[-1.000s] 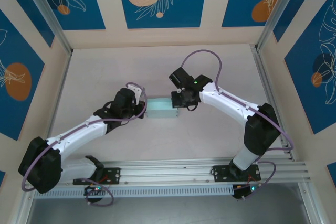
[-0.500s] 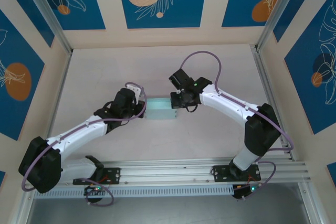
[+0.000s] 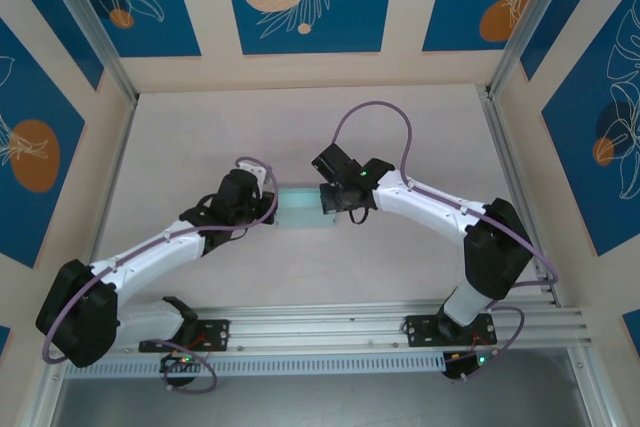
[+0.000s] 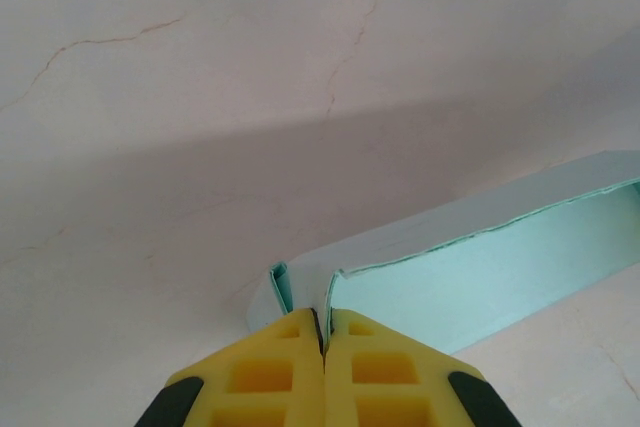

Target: Fold the paper box

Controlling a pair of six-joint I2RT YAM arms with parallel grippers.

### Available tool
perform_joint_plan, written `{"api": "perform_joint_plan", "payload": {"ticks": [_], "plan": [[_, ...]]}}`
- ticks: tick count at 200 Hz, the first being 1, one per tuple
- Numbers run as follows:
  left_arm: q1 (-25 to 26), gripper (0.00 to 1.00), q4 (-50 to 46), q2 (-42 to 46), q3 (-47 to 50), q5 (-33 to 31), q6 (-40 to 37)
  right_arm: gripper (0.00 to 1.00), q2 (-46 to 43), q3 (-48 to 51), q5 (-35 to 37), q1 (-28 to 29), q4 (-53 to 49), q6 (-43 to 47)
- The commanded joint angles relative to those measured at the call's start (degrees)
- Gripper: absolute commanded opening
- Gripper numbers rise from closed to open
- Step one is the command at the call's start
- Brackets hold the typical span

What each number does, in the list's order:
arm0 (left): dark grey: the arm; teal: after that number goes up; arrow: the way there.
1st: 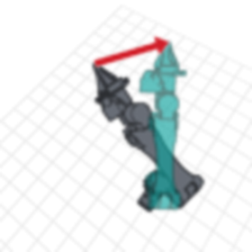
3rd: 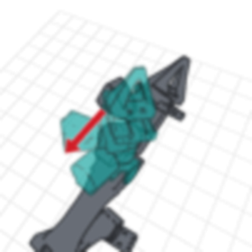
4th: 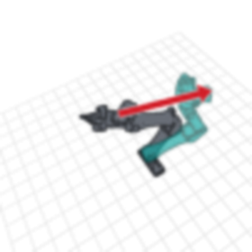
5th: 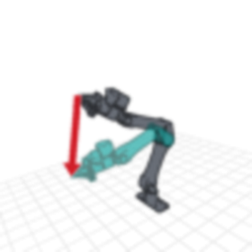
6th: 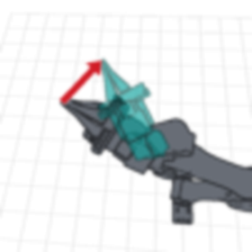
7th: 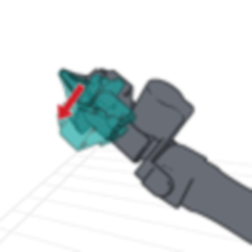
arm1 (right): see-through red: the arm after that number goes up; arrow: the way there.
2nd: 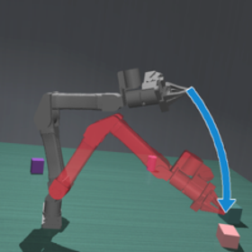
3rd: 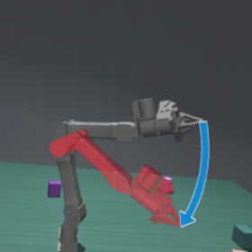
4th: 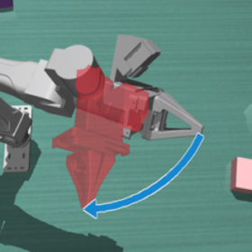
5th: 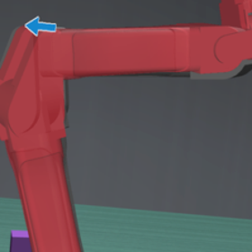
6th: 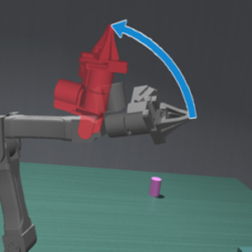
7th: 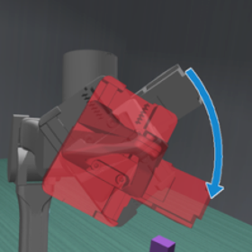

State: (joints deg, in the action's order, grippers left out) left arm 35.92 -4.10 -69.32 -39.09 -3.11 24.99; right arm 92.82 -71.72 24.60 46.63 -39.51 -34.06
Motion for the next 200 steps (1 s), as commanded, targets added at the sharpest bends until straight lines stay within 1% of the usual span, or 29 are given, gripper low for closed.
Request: {"api": "perform_joint_plan", "payload": {"ticks": [1,43,75,89,97,108,122,138,146,180,200], "plan": [[1.8,0.0,4.7,-0.9,-0.1,5.3,1.3,0.0,2.7,0.7,-4.8,2.7,0.2,0.2],[2.7,0.0,10.2,-0.4,5.7,4.9,0.5,0.0,3.3,1.0,-2.9,3.3,0.0,0.0],[2.7,0.0,10.9,1.5,10.4,2.5,0.3,0.0,3.3,3.0,-2.4,3.3,1.6,0.0],[2.7,0.04,11.3,2.4,11.7,2.2,0.3,0.0,3.2,3.8,-2.0,3.5,2.3,-0.1],[2.7,0.09,11.6,2.9,12.2,2.1,0.4,0.0,3.3,4.1,-1.8,3.6,2.6,0.0],[2.7,0.21,12.3,3.9,12.8,2.6,0.7,0.0,3.4,4.4,-1.5,3.6,2.7,-0.1],[2.7,0.32,12.8,6.1,13.0,3.1,1.1,0.0,3.5,4.5,-1.0,3.8,2.7,-0.1],[2.7,0.39,11.8,9.5,12.7,2.8,2.2,0.0,3.4,4.4,-0.7,4.0,2.7,-0.1],[2.6,0.44,10.8,11.0,12.0,2.5,2.5,0.0,3.5,4.1,-0.6,4.1,2.5,-0.1],[2.6,0.76,6.8,14.6,8.5,2.8,3.6,0.0,3.5,3.1,0.0,4.6,1.9,0.3],[2.7,0.83,4.0,15.2,6.8,0.0,4.4,0.0,3.5,2.7,0.6,4.7,1.3,0.5]]}}
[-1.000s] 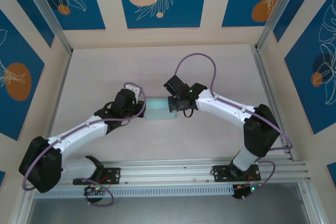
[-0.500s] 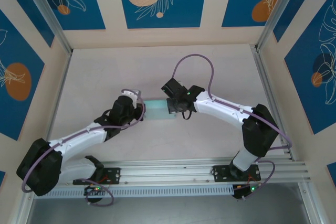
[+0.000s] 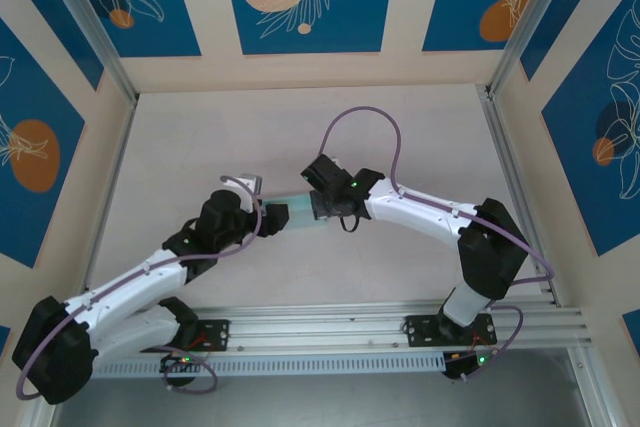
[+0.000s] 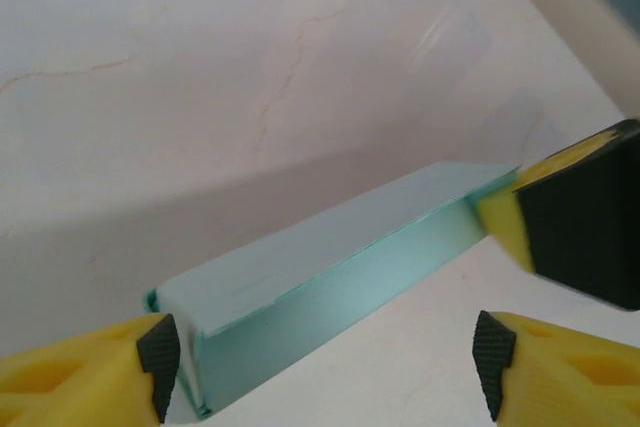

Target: Fold the paper box

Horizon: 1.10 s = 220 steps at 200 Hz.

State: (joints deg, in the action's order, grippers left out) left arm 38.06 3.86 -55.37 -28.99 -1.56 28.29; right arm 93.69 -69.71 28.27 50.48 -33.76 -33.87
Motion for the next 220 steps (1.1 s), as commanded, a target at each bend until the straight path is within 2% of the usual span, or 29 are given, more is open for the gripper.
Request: {"api": "perform_joint_plan", "payload": {"ticks": [1,20,52,123,146,165,184,220], "plan": [[0.5,0.84,-4.1,1.3,-3.4,-1.9,1.2,0.0,2.6,0.7,-3.0,1.0,-4.5,0.3],[0.5,0.91,-6.8,0.9,-4.2,-7.3,2.3,0.0,2.6,0.6,-2.9,1.0,-4.6,0.2],[0.3,0.93,-9.1,-2.2,-5.8,-12.5,2.4,0.0,2.7,0.5,-2.7,1.4,-4.7,0.1],[-0.9,0.93,-3.8,-11.7,-6.1,-13.1,2.5,0.0,3.4,-0.4,-2.2,2.0,-5.3,0.1],[-1.1,0.88,-3.2,-13.3,-6.1,-12.3,2.5,0.0,3.4,-0.5,-1.8,2.1,-5.7,0.0],[-1.1,0.8,-2.6,-14.1,-5.1,-11.7,3.1,0.0,3.3,-0.7,-1.6,2.1,-5.9,-0.1],[-1.1,0.68,-1.2,-14.5,-3.3,-11.3,4.2,0.0,3.1,-0.7,-1.4,2.2,-6.0,0.0],[-1.1,0.64,-0.8,-15.4,-2.2,-11.4,4.7,0.08,2.9,-1.7,-0.6,2.6,-6.6,0.4]]}}
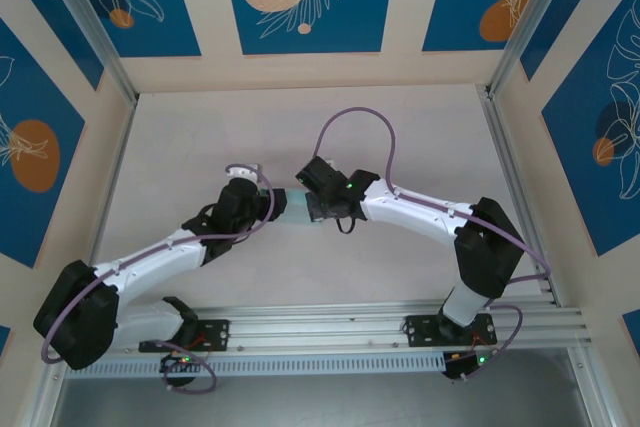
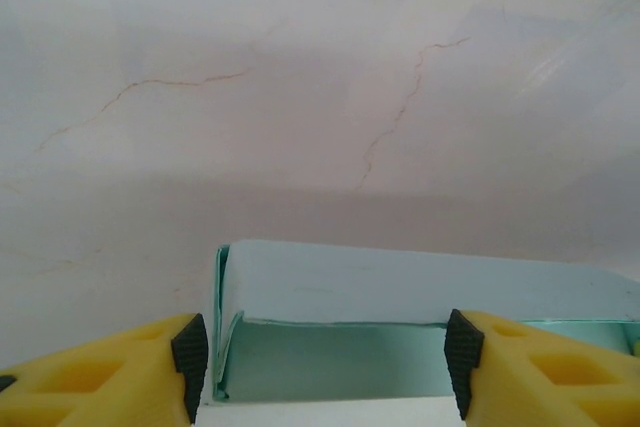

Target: Fold the paper box

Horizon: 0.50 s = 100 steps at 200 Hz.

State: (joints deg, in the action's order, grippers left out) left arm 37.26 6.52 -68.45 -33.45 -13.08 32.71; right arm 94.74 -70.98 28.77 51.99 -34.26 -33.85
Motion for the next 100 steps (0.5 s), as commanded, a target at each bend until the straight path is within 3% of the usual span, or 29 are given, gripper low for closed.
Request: {"api": "perform_joint_plan", "payload": {"ticks": [1,54,100], "plan": [[-0.3,0.64,-3.4,-2.4,2.3,0.1,0.3,0.09,1.8,-0.4,-1.1,1.2,-6.2,0.4],[-0.3,0.62,-2.4,-4.2,2.8,0.6,0.9,0.35,0.1,-2.0,-1.7,1.6,-7.0,0.9],[-0.3,0.63,-2.3,-4.1,2.4,0.7,0.8,0.48,-2.0,-3.0,-2.7,1.7,-6.9,1.1]]}}
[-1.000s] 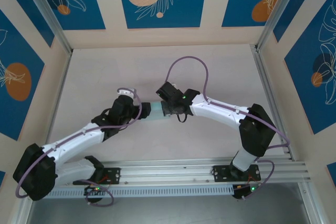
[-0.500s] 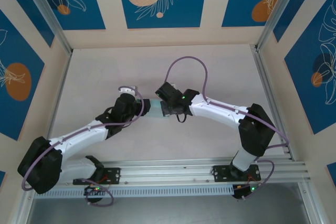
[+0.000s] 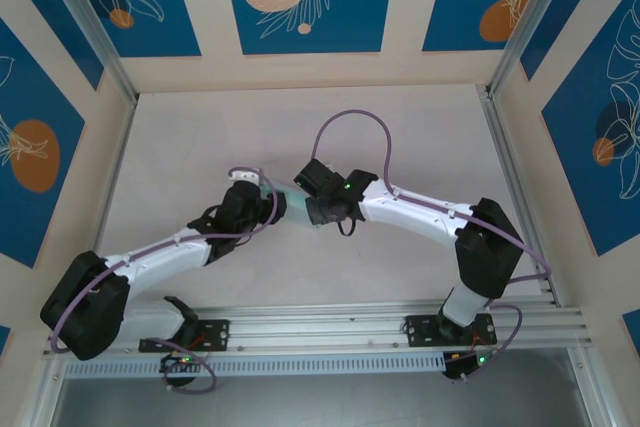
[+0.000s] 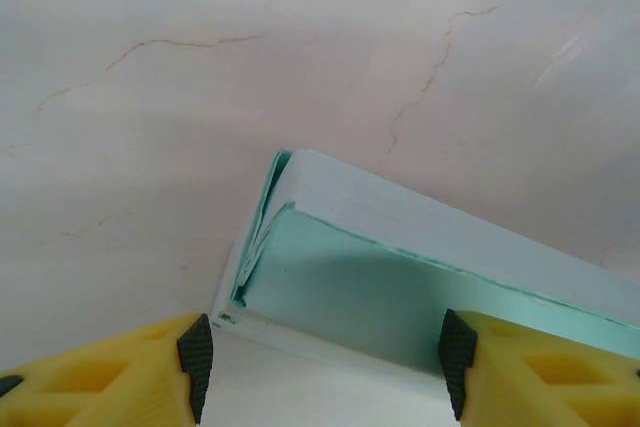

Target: Fold the paper box

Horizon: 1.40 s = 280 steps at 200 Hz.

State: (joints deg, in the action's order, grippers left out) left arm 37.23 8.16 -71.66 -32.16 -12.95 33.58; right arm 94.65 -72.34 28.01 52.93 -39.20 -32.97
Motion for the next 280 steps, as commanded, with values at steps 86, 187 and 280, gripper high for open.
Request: {"api": "perform_joint_plan", "payload": {"ticks": [86,187,280], "plan": [[-0.3,0.63,-4.4,-1.0,-0.3,0.9,-0.4,0.62,-4.4,-5.3,-6.8,0.1,1.1,3.0],[-0.3,0.63,-4.2,-1.0,-0.3,1.3,-0.4,0.64,2.2,-10.8,-12.5,-7.0,0.8,-2.2],[-0.3,0.62,-4.2,-1.4,-0.5,1.2,0.1,0.64,2.5,-1.3,-16.5,-6.9,6.1,-5.7]]}}
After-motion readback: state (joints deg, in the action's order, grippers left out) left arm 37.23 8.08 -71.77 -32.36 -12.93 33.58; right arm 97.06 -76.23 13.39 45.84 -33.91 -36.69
